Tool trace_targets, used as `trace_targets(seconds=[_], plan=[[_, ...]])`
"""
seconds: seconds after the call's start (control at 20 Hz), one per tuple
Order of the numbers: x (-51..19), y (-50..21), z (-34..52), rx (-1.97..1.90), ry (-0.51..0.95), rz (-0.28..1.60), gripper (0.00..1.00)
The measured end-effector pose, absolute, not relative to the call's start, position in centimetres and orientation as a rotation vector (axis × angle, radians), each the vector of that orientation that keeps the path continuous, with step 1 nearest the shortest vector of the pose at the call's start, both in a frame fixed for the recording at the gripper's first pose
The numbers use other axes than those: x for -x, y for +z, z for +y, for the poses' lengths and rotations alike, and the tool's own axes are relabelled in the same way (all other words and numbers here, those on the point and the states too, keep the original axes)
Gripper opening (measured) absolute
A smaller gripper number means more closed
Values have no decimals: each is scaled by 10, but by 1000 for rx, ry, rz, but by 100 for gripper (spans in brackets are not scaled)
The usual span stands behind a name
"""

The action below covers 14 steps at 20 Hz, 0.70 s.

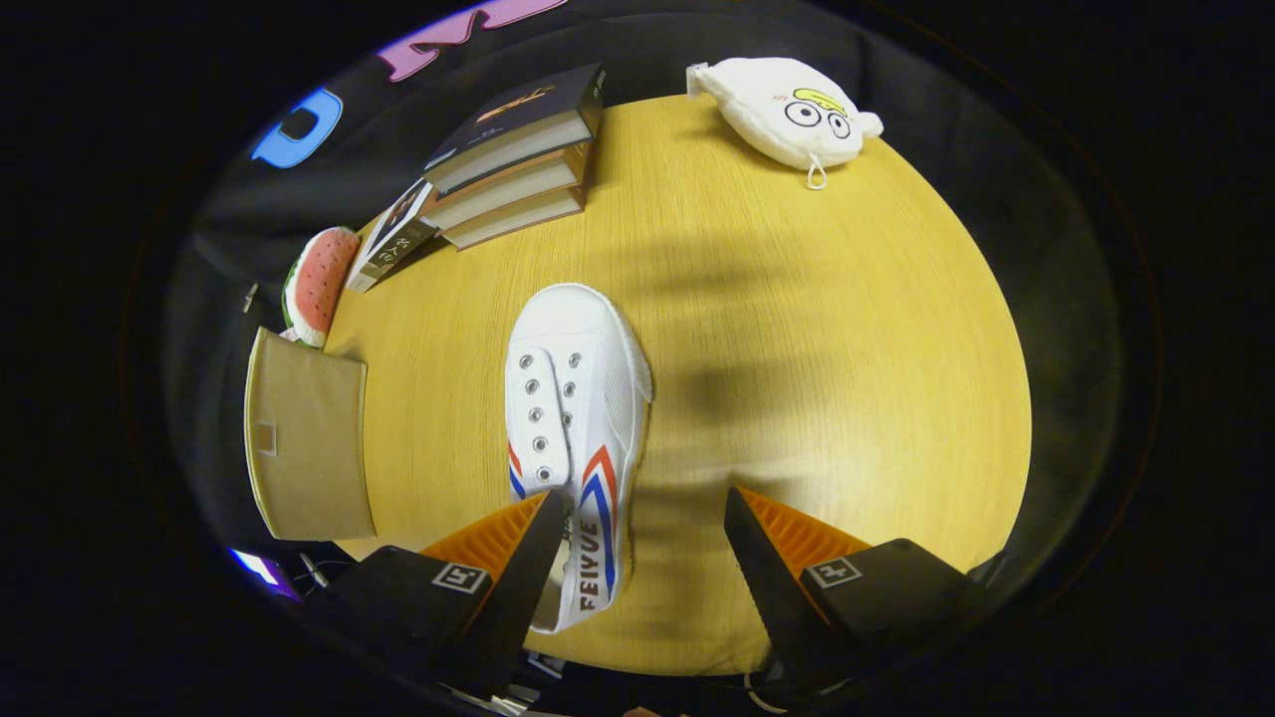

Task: Open the storage box then place both shoes into the box .Put the left shoe in first, then the right shoe, with the right side of both shoes facing outward in a uniform manner.

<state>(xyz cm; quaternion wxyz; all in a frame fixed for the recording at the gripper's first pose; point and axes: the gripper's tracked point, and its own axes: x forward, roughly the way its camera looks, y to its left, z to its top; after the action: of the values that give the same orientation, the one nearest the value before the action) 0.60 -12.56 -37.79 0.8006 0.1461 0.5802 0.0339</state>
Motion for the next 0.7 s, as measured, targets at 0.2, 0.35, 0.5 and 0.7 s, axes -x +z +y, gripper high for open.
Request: trace_targets(seconds=[0.2, 0.35, 0.5, 0.7], plan=[[-14, -394, -117, -290, 107, 1256, 98], [-17, -396, -96, -393, 129, 1284, 80], [-17, -398, -95, -412, 121, 1286, 49], [-19, -393, -98, -511, 109, 1294, 33]])
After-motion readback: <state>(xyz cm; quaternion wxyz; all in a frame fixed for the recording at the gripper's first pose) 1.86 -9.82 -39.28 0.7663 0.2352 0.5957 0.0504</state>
